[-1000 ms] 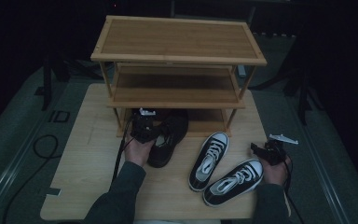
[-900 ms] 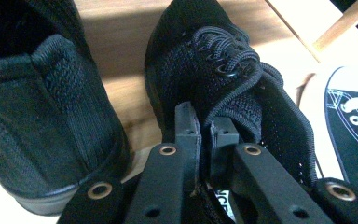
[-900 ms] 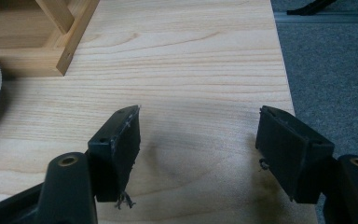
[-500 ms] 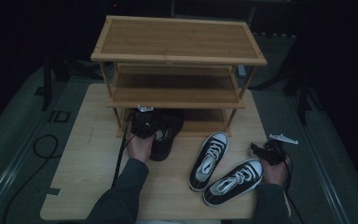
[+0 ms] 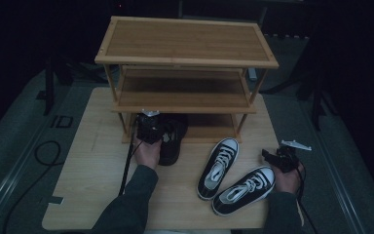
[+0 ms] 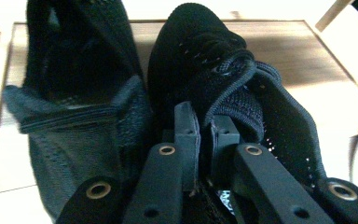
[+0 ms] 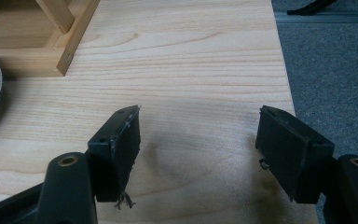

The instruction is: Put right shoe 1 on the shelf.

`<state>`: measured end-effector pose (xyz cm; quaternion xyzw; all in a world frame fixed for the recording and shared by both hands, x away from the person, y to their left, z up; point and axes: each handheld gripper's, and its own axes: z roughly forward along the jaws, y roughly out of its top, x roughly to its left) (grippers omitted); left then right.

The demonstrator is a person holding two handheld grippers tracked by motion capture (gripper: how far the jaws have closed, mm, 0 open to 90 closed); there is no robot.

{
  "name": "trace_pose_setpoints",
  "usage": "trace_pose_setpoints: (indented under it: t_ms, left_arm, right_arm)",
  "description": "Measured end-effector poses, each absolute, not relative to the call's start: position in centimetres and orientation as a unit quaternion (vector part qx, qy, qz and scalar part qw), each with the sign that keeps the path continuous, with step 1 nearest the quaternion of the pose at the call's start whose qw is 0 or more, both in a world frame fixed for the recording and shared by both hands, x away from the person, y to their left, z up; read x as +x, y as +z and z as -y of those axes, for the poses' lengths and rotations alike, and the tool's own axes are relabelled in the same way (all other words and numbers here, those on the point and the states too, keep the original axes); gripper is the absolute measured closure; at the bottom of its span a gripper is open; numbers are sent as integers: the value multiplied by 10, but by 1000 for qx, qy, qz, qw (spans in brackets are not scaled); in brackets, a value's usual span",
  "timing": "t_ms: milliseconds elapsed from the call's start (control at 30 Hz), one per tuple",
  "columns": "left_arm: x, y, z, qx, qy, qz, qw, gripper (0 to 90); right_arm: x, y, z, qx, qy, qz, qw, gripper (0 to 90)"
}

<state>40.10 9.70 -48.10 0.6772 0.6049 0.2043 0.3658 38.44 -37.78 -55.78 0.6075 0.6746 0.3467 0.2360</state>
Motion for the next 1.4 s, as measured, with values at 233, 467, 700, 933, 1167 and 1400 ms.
trace_pose_setpoints:
  t_ms: [233,467,700,933,1167,1400]
  left_arm:
    - [398,-483,-98,672,219,-607,363,847]
    - [395,-485,-102,686,204,-589,376,661]
    - [379,-477,-114,690,188,-563,414,575]
    - [354,-456,-119,703,209,-520,438,593]
    - [327,-446,-121,730,209,-479,440,891]
    - [304,-458,-118,754,195,-458,429,898]
  right_arm:
    - [384,-558,378,607,347,-675,236,304]
    - [384,-558,378,607,346,-675,236,304]
    - [384,-558,377,608,346,-675,235,304]
    - [384,-558,378,607,346,-675,236,304]
    - [384,-558,377,608,346,-674,235,304]
    - [384,-558,377,608,346,-675,236,304]
